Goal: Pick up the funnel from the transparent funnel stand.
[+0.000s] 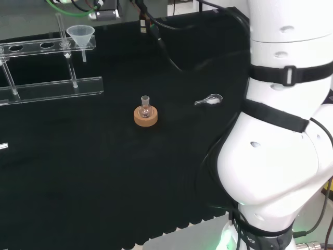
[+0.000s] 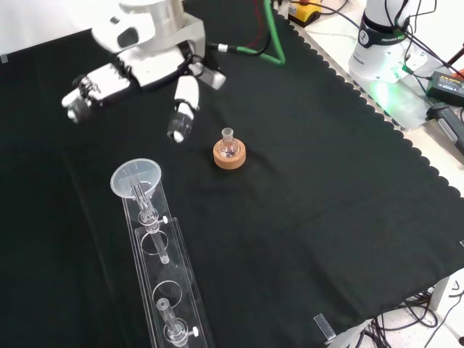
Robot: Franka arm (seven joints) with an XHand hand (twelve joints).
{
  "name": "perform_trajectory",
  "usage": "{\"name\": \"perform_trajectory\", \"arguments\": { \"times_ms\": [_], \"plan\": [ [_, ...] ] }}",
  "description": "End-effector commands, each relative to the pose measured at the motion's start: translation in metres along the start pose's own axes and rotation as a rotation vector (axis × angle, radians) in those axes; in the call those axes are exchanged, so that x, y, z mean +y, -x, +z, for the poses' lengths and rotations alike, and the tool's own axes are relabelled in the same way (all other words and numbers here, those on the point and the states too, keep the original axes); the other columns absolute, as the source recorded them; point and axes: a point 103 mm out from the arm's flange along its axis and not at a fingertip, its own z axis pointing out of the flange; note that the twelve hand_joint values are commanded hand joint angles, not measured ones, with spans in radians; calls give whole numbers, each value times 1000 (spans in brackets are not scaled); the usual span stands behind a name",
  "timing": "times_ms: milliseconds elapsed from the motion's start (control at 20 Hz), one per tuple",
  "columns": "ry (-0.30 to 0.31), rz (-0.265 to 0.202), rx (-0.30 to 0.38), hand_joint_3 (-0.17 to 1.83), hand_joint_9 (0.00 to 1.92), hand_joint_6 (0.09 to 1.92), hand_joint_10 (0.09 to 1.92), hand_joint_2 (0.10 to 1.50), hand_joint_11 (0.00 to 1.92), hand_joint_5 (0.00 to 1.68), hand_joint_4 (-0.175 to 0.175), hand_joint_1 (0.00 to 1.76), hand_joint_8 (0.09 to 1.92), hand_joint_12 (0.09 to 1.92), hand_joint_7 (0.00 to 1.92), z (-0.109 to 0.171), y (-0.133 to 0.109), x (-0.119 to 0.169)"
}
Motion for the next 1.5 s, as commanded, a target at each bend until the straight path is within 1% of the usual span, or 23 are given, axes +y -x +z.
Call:
{"name": "perform_trajectory", "arguments": {
  "times_ms": [50,250,350,400,550,600,750,950,1050,1100,1200,1250,1400,1500],
  "plan": [
    [-181,45,5,38,0,87,87,821,0,0,5,158,87,684,0,33,17,7],
    [-251,112,49,35,0,87,87,824,0,0,7,154,87,641,0,50,38,10],
    [-300,129,113,33,0,87,87,828,0,0,8,146,87,597,0,59,40,7],
    [-320,128,122,31,0,87,87,831,0,0,8,142,87,556,0,63,37,5],
    [-350,113,114,24,0,87,87,838,0,0,9,132,87,377,0,73,28,0],
    [-363,116,100,22,0,87,87,839,0,0,9,130,87,339,0,77,24,-4],
    [-376,121,83,19,0,87,87,840,0,0,10,125,87,271,0,84,18,-10],
    [-382,125,62,18,0,87,87,840,0,0,10,120,87,250,0,93,13,-13],
    [-375,131,7,18,0,87,87,840,0,0,10,118,87,249,0,102,10,-13],
    [-357,132,-35,18,0,87,87,841,0,0,10,117,87,249,0,108,8,-13],
    [-318,149,-147,14,0,87,87,837,0,0,7,119,87,354,0,121,4,-11],
    [-307,158,-180,10,0,87,87,832,0,0,6,123,87,468,0,126,4,-9],
    [-282,179,-229,2,0,87,87,817,0,0,-2,134,87,869,0,133,4,-5],
    [-274,191,-256,-2,9,87,87,810,0,0,-7,138,87,1084,0,133,5,-4]
  ]
}}
